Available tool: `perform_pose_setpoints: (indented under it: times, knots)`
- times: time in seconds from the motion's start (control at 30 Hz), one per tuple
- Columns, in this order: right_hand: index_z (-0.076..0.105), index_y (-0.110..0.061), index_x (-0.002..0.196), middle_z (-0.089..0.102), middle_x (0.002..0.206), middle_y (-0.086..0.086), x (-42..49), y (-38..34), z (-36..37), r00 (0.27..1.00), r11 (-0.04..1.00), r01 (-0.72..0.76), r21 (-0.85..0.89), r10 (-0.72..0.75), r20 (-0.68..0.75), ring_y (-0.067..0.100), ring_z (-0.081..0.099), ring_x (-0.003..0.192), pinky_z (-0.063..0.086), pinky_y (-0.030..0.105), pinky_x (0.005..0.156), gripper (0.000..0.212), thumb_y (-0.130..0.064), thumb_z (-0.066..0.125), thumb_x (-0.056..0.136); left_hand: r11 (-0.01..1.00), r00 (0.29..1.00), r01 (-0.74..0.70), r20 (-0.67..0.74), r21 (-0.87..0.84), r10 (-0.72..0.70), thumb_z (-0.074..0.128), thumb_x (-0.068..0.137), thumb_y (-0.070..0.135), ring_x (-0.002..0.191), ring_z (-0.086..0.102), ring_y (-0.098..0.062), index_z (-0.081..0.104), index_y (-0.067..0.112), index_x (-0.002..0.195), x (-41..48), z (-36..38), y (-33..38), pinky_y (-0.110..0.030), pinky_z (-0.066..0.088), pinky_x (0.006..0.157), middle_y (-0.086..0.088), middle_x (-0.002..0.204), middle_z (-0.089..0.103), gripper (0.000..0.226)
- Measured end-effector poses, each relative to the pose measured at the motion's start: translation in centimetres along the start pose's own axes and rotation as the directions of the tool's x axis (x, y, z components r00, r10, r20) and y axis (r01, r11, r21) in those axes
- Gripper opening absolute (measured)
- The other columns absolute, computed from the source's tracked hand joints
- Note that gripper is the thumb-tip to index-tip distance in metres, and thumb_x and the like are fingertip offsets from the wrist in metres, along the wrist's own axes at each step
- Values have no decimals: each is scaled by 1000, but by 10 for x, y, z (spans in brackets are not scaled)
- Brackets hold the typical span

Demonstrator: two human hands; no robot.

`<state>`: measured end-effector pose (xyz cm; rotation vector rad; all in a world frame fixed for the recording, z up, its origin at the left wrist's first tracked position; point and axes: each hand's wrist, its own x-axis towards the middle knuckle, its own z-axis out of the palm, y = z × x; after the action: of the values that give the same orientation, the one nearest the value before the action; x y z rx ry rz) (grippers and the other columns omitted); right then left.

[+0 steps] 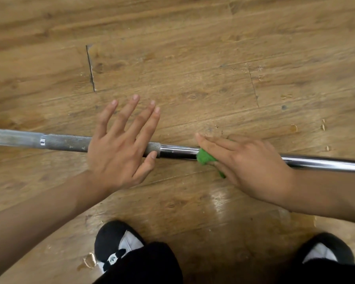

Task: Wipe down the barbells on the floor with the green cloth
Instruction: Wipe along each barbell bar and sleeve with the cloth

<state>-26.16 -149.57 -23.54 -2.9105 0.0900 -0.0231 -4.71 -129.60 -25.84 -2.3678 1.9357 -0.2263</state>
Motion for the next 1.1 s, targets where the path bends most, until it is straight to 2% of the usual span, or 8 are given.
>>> perform_pose_setpoints:
  times: [0.17,0.33,0.5,0.67,0.83,0.93,1.03,1.1]
  knots:
    - [58,-19,143,74,112,-6,59,-49,22,999,990,-32,140,33,-5,28,69,79,52,36,56,56,-43,34,98,1000,1000,-3,-6,-31,3,21,104,45,158,23,-39,29,-3,161,0,0,-1,-58,12,128,-18,166,35,75]
    - [59,-22,144,76,112,-4,18,-8,0,989,959,-135,249,116,89,26,72,87,58,40,57,55,-47,34,102,1000,999,3,-37,-12,-4,24,103,43,158,22,-38,28,-3,161,-2,3,-1,-59,15,127,-18,166,36,75]
    - [65,-34,116,73,95,-10,54,-43,10,972,899,-210,385,152,177,24,68,86,56,44,66,46,-57,29,99,1000,999,-8,-43,7,8,25,101,44,158,24,-37,30,-1,161,-5,2,2,-60,20,125,-14,166,37,75]
    - [62,-35,141,74,121,-11,33,-23,2,957,858,-259,443,167,236,17,72,103,59,44,77,47,-49,44,99,1000,1000,-13,-27,-19,12,23,102,44,159,21,-38,27,-4,161,-11,1,2,-59,15,127,-18,167,34,76]
    - [63,-41,117,72,88,-14,32,-35,4,958,841,-265,471,177,224,18,69,82,57,43,68,32,-54,40,99,1000,999,3,-41,-8,-3,23,101,45,157,25,-38,31,-1,161,-16,0,9,-58,17,127,-15,165,40,76]
    - [63,-36,116,72,95,-10,52,-58,17,972,883,-208,420,140,187,23,69,89,56,45,68,38,-55,35,98,1000,1000,-9,-29,-16,9,24,100,45,158,24,-39,30,-1,161,-19,-1,10,-60,17,126,-16,166,37,77]
    - [66,-34,131,75,110,-12,31,-40,6,961,859,-243,451,149,234,17,70,98,58,43,75,40,-48,47,98,1000,1000,-15,-16,-3,15,25,100,44,158,23,-40,30,-3,160,-23,-1,10,-61,17,126,-17,167,34,77]
    - [67,-33,131,76,107,-12,18,-32,-1,956,845,-263,466,163,244,17,71,94,59,43,74,40,-48,50,98,1000,1000,-2,-20,6,2,25,100,45,158,23,-39,31,-2,161,-23,-1,11,-61,17,125,-15,167,34,77]
